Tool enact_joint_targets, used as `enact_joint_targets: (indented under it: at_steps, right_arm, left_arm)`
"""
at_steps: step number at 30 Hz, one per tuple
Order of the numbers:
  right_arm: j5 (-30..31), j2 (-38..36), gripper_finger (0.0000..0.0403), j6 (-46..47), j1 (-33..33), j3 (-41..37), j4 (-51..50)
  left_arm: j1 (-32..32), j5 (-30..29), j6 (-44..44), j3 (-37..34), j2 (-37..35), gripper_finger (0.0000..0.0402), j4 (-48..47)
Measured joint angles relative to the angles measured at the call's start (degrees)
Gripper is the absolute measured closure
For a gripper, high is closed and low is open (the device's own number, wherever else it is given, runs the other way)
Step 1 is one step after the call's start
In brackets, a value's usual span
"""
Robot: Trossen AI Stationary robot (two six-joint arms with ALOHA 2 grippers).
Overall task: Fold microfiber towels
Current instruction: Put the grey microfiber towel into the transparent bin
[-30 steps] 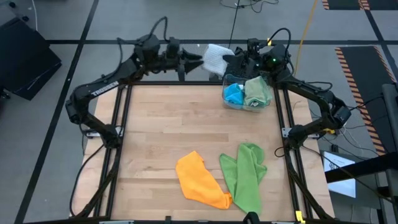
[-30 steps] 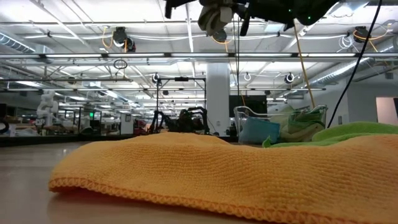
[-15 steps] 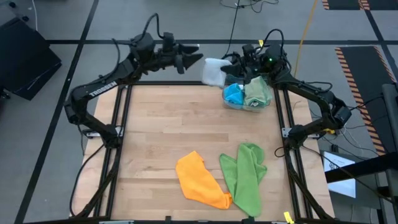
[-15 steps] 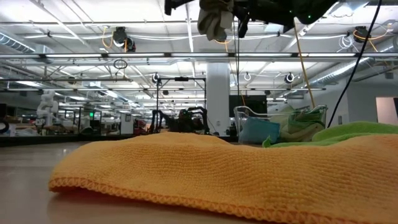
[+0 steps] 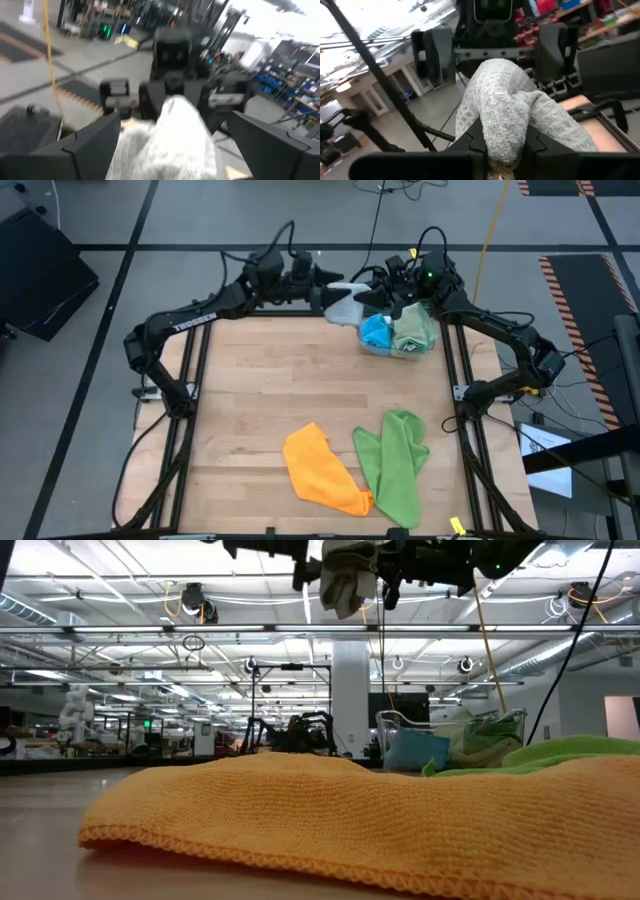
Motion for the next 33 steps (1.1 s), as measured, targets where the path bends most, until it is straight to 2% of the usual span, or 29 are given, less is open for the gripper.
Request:
enact_joint_targets:
  at_steps: [5, 9, 14, 21, 24, 29, 33]
  right_arm:
    - [2.6, 0.0, 0.0365, 0.1, -1.5, 0.0, -2.5]
    - [2.6, 0.0, 0.0365, -0.7, -2.0, 0.0, -2.4]
    - [2.7, 0.0, 0.0365, -1.7, -1.7, 0.0, -2.3]
    - [4.0, 0.0, 0.0365, -2.6, -1.5, 0.0, -1.7]
    - [3.8, 0.0, 0.0365, -2.2, -1.5, 0.0, -1.5]
    - [4.0, 0.0, 0.0365, -1.5, -1.8, 0.0, -1.4]
    - [4.4, 0.0, 0.0359, 0.9, -2.3, 0.0, -1.3]
  left_arm:
    - [1.0, 2.1, 0.7, 0.0, 0.5, 0.0047, -5.4]
    - [2.2, 4.2, 0.5, 0.0, 0.5, 0.0084, -8.8]
    - [2.8, 5.1, 0.2, 0.0, 0.4, 0.0145, -7.0]
    - [2.8, 10.4, 0.9, 0.1, 2.8, 0.0187, -4.6]
    - [2.8, 11.0, 3.2, 0.1, 3.3, 0.0234, -4.2]
    - [3.8, 11.8, 4.3, 0.1, 3.3, 0.0356, -4.0]
    - [5.0, 14.2, 2.0, 0.0, 3.4, 0.0358, -3.9]
